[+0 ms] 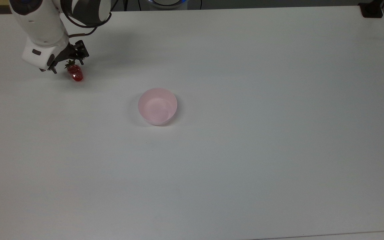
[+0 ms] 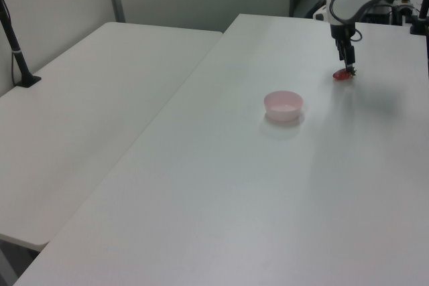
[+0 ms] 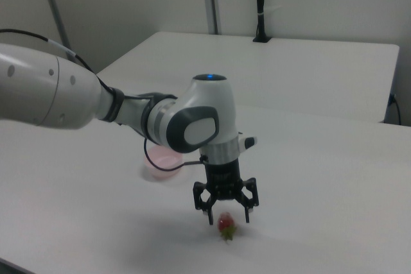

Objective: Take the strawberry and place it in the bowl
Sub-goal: 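Close the gripper on the red strawberry and lift it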

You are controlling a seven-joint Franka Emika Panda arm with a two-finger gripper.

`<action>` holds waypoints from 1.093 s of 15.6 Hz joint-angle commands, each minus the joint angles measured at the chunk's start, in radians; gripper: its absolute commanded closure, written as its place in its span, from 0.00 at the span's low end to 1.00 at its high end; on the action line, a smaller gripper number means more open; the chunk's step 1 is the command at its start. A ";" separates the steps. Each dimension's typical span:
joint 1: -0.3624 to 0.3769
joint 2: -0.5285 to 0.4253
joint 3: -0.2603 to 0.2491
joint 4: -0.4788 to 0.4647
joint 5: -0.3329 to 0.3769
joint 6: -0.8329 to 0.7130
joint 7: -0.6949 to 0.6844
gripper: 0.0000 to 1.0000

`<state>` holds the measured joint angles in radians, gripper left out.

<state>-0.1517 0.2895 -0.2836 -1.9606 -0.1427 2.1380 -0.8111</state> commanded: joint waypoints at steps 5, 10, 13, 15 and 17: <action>0.020 -0.027 -0.014 -0.106 -0.026 0.135 -0.007 0.23; 0.023 -0.026 -0.011 -0.103 -0.026 0.143 -0.008 0.59; 0.024 -0.026 -0.008 -0.103 -0.026 0.142 -0.008 0.63; 0.026 -0.032 -0.006 -0.096 -0.026 0.129 -0.008 0.63; 0.037 -0.050 -0.006 -0.077 -0.024 0.113 -0.003 0.63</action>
<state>-0.1382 0.2855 -0.2829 -2.0322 -0.1530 2.2531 -0.8115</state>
